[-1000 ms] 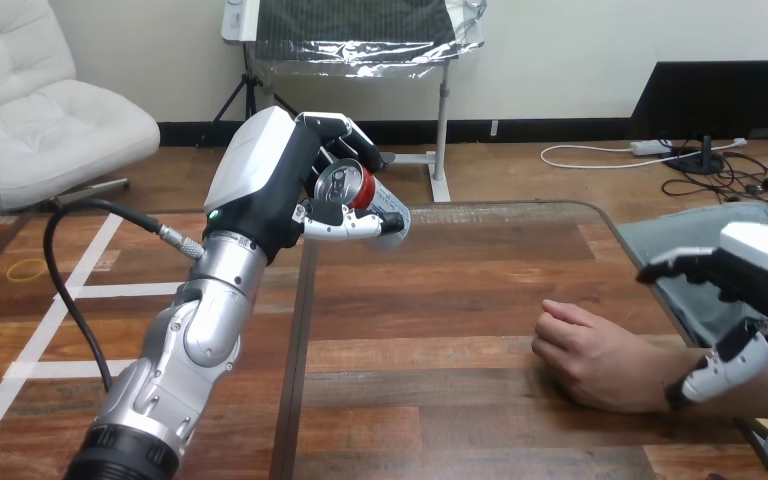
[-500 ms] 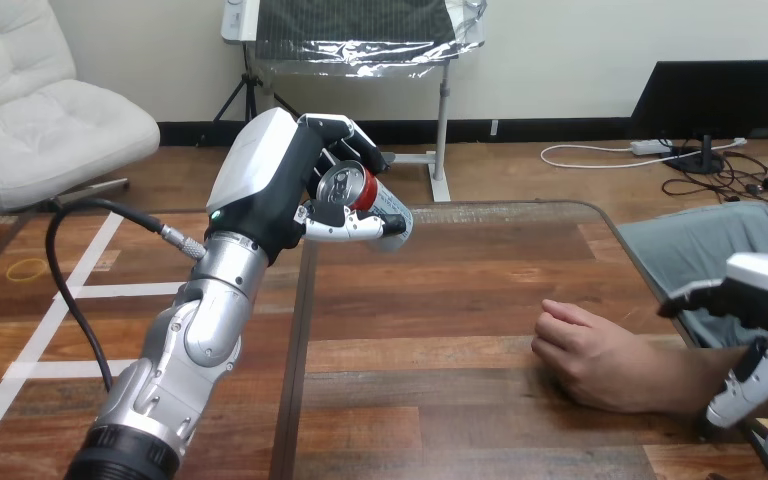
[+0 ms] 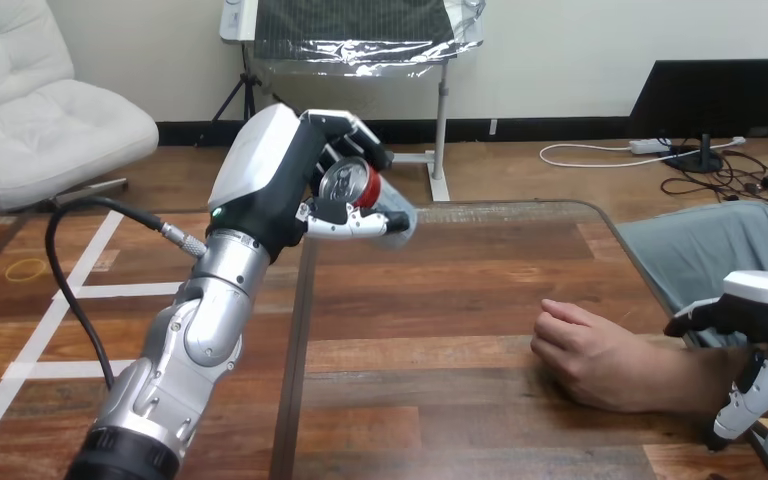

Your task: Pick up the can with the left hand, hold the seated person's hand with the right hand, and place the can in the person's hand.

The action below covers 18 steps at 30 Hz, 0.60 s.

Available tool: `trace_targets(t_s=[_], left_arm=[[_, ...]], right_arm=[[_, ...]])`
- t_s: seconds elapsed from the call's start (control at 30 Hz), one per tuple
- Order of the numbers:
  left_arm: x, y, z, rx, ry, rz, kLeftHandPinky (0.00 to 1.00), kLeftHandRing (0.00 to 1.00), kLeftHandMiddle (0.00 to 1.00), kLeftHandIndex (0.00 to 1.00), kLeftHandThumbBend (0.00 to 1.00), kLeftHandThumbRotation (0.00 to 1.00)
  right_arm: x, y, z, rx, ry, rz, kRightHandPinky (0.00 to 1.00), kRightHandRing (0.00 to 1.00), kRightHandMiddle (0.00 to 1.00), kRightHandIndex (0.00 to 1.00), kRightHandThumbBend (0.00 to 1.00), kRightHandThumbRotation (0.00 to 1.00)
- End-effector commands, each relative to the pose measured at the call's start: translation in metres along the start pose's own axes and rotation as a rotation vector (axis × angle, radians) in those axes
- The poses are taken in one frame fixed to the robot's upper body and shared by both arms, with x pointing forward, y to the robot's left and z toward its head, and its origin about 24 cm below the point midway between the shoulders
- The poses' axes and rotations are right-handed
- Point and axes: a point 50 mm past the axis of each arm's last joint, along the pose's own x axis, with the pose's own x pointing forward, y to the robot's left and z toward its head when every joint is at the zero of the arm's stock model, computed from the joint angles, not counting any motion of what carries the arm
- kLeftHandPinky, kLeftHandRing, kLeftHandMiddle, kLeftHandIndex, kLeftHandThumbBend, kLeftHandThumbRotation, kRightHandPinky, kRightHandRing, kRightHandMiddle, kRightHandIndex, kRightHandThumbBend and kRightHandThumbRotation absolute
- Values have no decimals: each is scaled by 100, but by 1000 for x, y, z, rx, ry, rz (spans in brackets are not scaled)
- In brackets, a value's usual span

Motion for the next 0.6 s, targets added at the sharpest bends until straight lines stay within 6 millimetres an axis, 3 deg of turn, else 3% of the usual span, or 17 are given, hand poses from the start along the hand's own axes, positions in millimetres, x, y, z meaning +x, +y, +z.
trace_targets(t_s=[0.0, 0.57], left_arm=[[12, 24, 32, -19, -151, 104, 35, 40, 47, 49, 61, 0], [-9, 17, 43, -81, -177, 102, 32, 38, 45, 49, 61, 0]], right_arm=[[-4, -28, 4, -46, 7, -81, 88, 92, 92, 88, 81, 1], [2, -26, 2, -56, 30, -70, 89, 93, 93, 88, 78, 4]])
